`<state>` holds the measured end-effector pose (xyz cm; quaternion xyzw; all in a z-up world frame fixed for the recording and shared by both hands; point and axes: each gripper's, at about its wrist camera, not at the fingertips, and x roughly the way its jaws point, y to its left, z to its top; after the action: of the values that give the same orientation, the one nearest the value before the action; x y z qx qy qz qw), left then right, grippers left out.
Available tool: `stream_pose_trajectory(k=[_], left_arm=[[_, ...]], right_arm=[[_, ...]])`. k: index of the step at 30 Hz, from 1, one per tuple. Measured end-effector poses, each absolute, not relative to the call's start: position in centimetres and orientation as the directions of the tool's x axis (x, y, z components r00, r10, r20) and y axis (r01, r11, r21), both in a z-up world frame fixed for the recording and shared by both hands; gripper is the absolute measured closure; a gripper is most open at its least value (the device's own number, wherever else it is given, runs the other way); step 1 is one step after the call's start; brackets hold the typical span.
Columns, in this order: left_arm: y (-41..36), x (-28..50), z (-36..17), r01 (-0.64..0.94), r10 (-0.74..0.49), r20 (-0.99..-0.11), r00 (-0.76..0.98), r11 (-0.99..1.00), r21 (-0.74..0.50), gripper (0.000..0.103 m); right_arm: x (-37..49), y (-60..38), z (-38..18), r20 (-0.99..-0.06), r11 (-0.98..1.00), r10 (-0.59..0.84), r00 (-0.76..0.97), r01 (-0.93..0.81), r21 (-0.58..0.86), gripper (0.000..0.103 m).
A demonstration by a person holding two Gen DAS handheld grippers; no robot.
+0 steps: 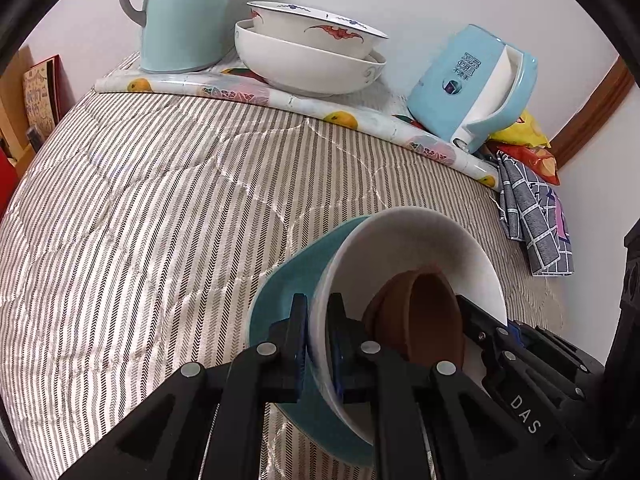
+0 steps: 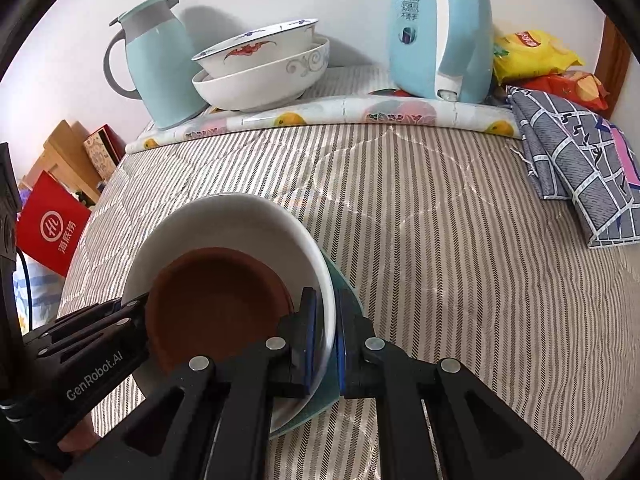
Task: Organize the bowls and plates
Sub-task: 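Lower the white bowl onto the light-blue plate and open both grippers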
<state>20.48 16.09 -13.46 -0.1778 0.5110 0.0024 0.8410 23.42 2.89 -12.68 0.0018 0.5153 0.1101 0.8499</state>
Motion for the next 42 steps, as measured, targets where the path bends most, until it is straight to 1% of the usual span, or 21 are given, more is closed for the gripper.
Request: stream_pose_trajectory(k=[7,21,27,29,31,35,37,39,41,42], left_arm=[[16.4,20.6,-13.7,-0.184,-0.203,-0.856,0.476,0.929,-0.322,0.091],[16.7,20.4,-13.6,-0.182,-0.213,-0.861,0.461,0.927,-0.327,0.090],[17.1,19.9,-13.2,-0.173,-0.230,-0.853,0.469,0.923,-0.344,0.088],[17.3,19.7,-12.7,-0.176,-0.228,-0.845,0.484,0.920,-0.349,0.087],[17.4,19.5,-12.2,-0.176,-0.213,-0.845,0.490,0.926,-0.335,0.080],[17.8,18.8,-11.3,-0.188,-0.180,-0.842,0.509,0.931,-0.313,0.076],[18.0,18.4,-11.0,-0.192,-0.182,-0.839,0.513,0.928,-0.319,0.069],[18.0,18.0,-10.7,-0.194,-0.175,-0.838,0.517,0.929,-0.314,0.067],[17.8,17.5,-10.4,-0.194,-0.176,-0.835,0.521,0.928,-0.317,0.067],[17.7,17.3,-10.2,-0.197,-0.174,-0.834,0.523,0.928,-0.317,0.066]], right_arm=[[23.8,3.1,-12.8,-0.877,0.975,0.190,0.442,-0.187,0.117,0.094],[23.9,3.2,-13.0,-0.882,0.972,0.202,0.425,-0.200,0.126,0.094],[23.7,2.8,-12.3,-0.874,0.972,0.214,0.437,-0.188,0.144,0.093],[23.5,2.8,-12.1,-0.873,0.972,0.208,0.441,-0.193,0.135,0.092],[23.3,2.8,-11.9,-0.872,0.971,0.211,0.442,-0.194,0.137,0.087],[22.7,2.8,-11.6,-0.870,0.970,0.213,0.445,-0.204,0.133,0.084],[22.3,2.8,-11.2,-0.865,0.969,0.215,0.453,-0.210,0.131,0.076],[21.8,2.8,-11.0,-0.861,0.969,0.214,0.462,-0.213,0.126,0.073],[21.4,2.6,-10.6,-0.858,0.968,0.215,0.466,-0.214,0.127,0.072],[21.2,2.5,-10.4,-0.857,0.969,0.215,0.469,-0.212,0.127,0.070]])
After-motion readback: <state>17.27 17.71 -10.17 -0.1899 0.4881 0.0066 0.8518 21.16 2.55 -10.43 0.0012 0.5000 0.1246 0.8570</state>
